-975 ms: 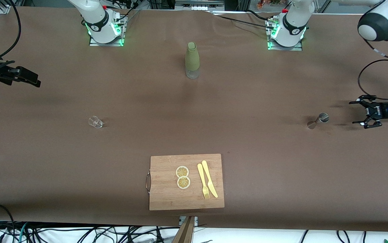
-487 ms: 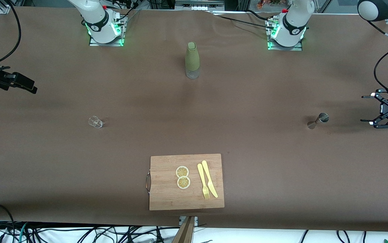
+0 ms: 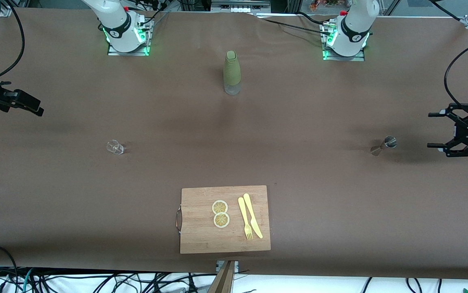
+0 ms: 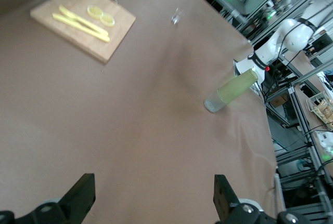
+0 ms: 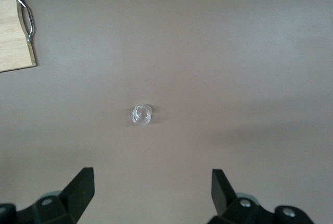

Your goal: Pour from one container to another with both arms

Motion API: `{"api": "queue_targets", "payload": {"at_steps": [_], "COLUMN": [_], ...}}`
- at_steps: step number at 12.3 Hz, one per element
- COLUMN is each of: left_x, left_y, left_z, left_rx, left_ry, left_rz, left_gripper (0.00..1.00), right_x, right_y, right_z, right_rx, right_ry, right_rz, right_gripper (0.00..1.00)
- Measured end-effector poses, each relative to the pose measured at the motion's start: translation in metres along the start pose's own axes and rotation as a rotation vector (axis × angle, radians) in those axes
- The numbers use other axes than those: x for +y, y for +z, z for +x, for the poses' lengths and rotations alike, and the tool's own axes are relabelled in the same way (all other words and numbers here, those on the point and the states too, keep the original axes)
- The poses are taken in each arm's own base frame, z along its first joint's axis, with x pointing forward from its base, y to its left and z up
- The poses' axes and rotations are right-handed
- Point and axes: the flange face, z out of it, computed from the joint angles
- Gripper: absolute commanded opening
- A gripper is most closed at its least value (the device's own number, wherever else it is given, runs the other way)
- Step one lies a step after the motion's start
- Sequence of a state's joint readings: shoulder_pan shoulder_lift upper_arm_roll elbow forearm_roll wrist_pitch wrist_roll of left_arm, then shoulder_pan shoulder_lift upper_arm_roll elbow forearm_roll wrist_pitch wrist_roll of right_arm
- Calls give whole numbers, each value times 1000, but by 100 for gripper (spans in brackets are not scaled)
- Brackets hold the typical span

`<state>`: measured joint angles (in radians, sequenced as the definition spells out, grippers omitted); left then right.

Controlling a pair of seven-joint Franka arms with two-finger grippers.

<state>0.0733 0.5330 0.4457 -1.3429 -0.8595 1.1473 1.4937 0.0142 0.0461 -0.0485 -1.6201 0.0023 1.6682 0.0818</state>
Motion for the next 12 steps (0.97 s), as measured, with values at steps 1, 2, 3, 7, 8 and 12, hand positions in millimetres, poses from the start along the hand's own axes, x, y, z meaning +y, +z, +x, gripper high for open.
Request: {"api": "queue_targets", "payload": {"at_steps": [1, 2, 3, 7, 8, 12], "left_x": [9, 18, 26, 54, 59, 75], "left_y": [7, 14, 23, 45, 48, 51], "left_z": [21, 41, 60, 110, 117, 136], "left_rx": [-30, -57, -78, -171, -197, -346], "left_ry": [-40, -79, -123, -325, -370, -575], "left_rz": [15, 27, 38, 126, 151, 328], "left_gripper": [100, 100, 100, 100, 100, 100], "right_x": [0, 0, 0, -2, -2, -2], "right_y": [0, 0, 0, 0, 0, 0], "right_z": [0, 0, 0, 0, 0, 0], "right_rx": [0, -1, -1, -1, -2, -2], "right_ry": [0, 0, -1, -4, -4, -4], "right_rz": [0, 0, 0, 0, 0, 0], "right_gripper": [100, 100, 100, 100, 100, 100]}}
